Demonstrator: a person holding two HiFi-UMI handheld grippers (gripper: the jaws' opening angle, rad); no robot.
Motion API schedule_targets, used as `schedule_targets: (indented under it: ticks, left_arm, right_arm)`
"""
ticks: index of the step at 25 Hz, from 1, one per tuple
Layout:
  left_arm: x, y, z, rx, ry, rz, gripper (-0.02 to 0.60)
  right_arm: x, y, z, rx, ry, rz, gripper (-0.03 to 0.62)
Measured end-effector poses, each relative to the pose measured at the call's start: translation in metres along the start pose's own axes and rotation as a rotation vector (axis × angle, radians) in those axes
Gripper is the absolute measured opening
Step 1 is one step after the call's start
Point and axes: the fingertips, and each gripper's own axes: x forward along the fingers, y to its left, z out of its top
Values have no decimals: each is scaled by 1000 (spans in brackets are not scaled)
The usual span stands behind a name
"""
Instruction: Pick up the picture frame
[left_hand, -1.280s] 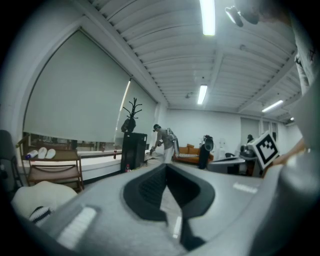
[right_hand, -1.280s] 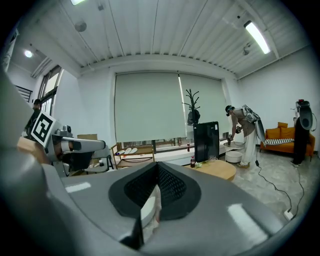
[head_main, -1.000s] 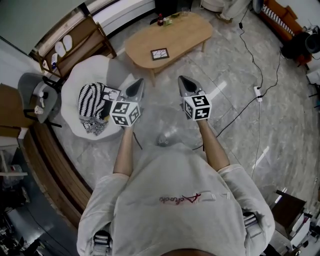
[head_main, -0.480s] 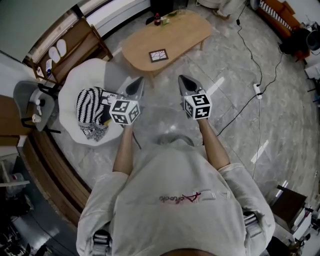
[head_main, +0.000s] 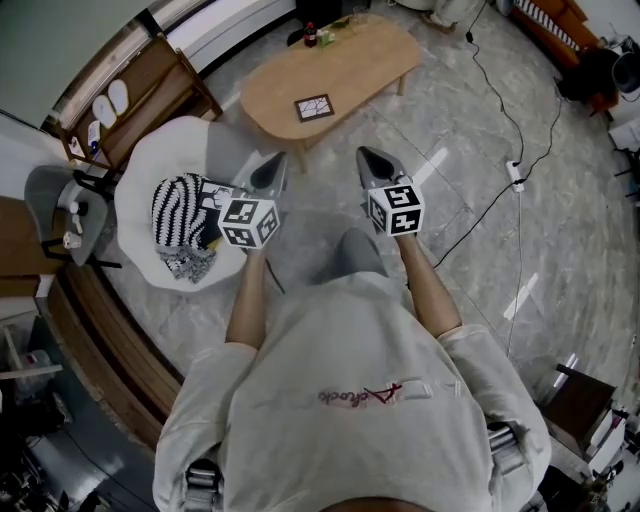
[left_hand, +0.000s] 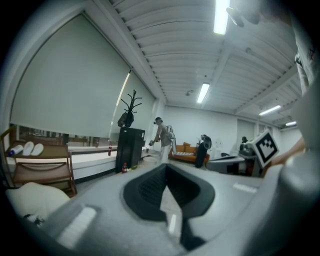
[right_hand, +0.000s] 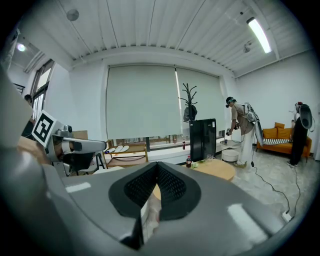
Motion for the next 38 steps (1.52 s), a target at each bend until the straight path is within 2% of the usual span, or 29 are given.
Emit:
schedule_targets:
  ticks: [6,16,22,38]
  left_arm:
    - [4,-1,-7,34,26,13,0]
    - [17,20,-4,27,28,36,0]
    - [41,22,-7,27,35,21,0]
    - [125,82,18,3,28,51,0]
  right_arm:
    - [2,-5,-5,11,-4,8,6]
    - [26,-13,-4,22,-12,19,6]
    - [39,-33,-7,32,-8,6,6]
    - [122,-91,17,19,24,24,6]
